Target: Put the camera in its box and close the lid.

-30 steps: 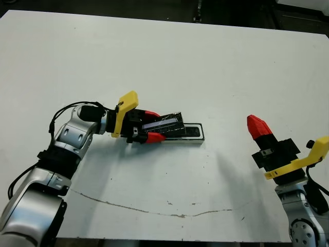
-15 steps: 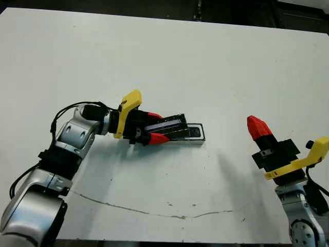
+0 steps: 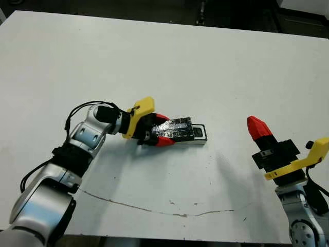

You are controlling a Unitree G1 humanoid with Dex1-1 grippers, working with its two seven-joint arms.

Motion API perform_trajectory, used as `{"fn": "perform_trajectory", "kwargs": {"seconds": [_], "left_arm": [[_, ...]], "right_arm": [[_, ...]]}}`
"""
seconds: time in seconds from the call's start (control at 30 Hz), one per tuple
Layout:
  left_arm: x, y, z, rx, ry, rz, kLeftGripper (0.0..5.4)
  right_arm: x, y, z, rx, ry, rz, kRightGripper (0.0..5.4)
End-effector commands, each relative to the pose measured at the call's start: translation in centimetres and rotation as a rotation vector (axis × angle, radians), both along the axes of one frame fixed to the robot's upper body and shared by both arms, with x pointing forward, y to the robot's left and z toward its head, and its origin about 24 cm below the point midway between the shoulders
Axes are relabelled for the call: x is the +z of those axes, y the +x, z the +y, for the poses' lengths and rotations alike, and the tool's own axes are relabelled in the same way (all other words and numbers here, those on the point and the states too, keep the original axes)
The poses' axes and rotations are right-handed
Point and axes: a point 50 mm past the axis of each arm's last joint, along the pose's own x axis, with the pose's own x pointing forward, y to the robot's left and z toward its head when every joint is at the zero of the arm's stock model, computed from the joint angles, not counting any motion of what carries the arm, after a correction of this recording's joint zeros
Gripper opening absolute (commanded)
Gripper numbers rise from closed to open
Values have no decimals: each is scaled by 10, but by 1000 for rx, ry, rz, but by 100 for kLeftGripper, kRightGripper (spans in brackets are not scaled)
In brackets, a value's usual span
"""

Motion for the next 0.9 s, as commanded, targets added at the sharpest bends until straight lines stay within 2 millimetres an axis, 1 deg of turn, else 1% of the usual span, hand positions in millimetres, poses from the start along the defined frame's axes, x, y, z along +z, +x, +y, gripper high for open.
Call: {"fn": "perform_trajectory", "kwargs": {"seconds": [0.03,0.2,0.53,0.67,0.83,0.9], "left_arm": [[-40,-20,-28,-88,56,138,315],[-39,-16,-39,-103,20,143,315],[-34,-12,-68,-183,-57,152,315],[-34,-12,-79,-196,-61,195,315],[-32,-14,-90,-247,-61,179,315],[-33,-14,-93,-229,-40,167,315]], "right_arm": [[-1,-2,-3,-10,-11,6,0],[0,-2,-2,-6,-9,7,0],[2,-2,-4,-7,-9,-9,0],[3,-1,-5,-4,-5,-10,0],[3,-1,-5,-12,-13,-22,0],[3,-1,-5,-14,-13,-25,0]]}}
